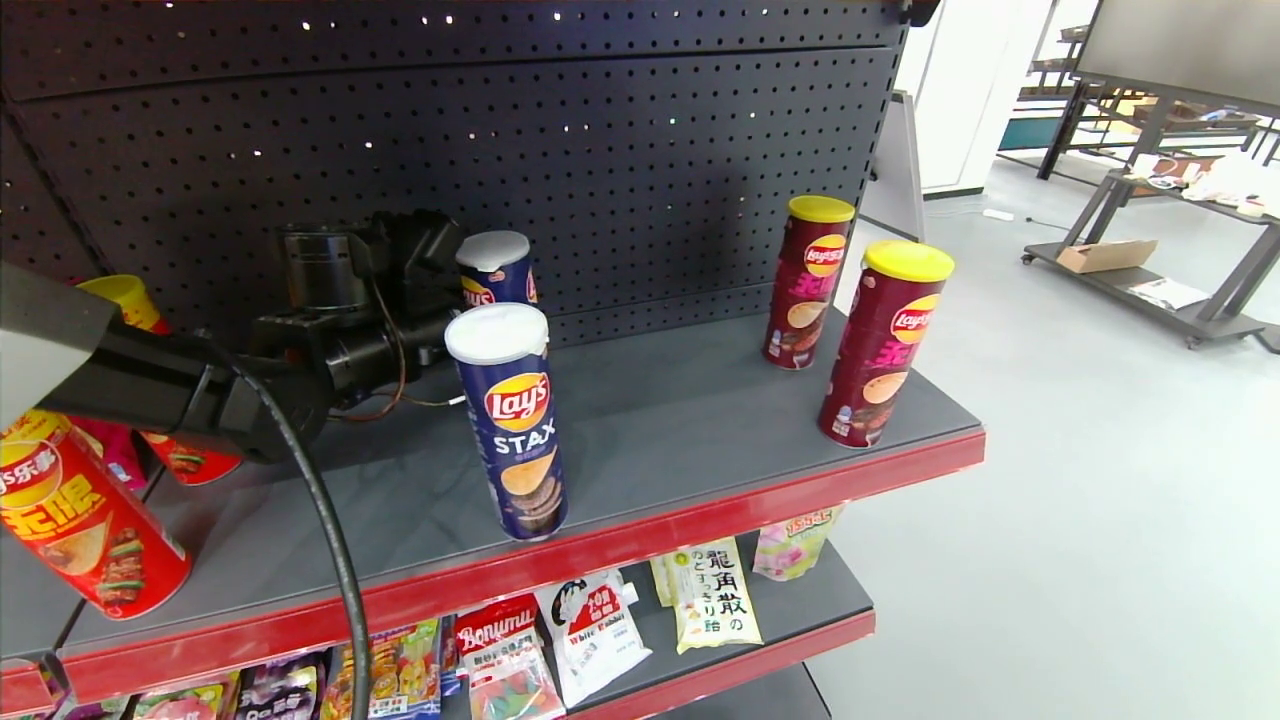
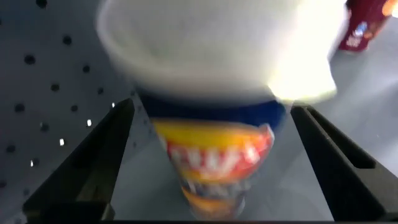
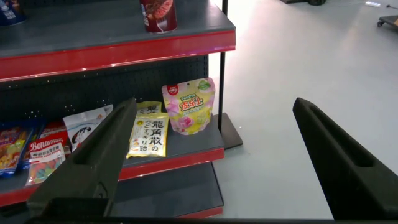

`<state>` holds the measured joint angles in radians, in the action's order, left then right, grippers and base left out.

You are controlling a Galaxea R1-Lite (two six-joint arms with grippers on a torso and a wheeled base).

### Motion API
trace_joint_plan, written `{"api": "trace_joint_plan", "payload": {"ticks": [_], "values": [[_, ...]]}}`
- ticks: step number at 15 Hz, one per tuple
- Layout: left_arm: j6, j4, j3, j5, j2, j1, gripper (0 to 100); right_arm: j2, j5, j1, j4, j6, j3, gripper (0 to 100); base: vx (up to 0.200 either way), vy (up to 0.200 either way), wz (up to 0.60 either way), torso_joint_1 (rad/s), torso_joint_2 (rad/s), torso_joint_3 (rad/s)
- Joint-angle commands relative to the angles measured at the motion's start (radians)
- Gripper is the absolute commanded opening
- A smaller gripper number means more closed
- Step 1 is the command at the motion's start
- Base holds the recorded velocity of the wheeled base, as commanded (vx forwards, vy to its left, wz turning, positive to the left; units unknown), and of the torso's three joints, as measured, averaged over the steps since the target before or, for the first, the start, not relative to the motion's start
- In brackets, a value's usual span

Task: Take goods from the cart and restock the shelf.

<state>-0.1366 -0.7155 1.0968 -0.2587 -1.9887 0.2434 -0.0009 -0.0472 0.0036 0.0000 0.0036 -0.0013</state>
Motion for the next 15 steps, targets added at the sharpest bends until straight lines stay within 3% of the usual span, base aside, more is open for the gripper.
{"api": "trace_joint_plan", "payload": {"ticks": [1, 9, 11, 12, 15], "values": [[0.002, 0.008, -0.063, 0.001, 0.057, -0.004, 100, 0.001, 0.0, 0.001, 0.0, 0.001, 0.0, 100, 0.0, 0.0, 0.0, 0.0, 0.0, 0.0], [-0.008, 0.027, -0.255, 0.006, 0.189, -0.067, 100, 0.001, 0.0, -0.001, 0.0, 0.001, 0.0, 100, 0.0, 0.0, 0.0, 0.0, 0.0, 0.0], [-0.029, 0.031, -0.307, 0.006, 0.246, -0.092, 100, 0.001, 0.0, 0.001, 0.0, -0.001, 0.0, 100, 0.0, 0.0, 0.0, 0.0, 0.0, 0.0], [-0.049, 0.039, -0.367, 0.003, 0.303, -0.113, 100, 0.001, 0.0, -0.001, 0.0, 0.001, 0.0, 100, 0.0, 0.0, 0.0, 0.0, 0.0, 0.0], [-0.064, 0.076, -0.529, 0.001, 0.485, -0.144, 100, 0.001, 0.0, 0.001, 0.0, -0.001, 0.001, 100, 0.0, 0.0, 0.0, 0.0, 0.0, 0.0]]}}
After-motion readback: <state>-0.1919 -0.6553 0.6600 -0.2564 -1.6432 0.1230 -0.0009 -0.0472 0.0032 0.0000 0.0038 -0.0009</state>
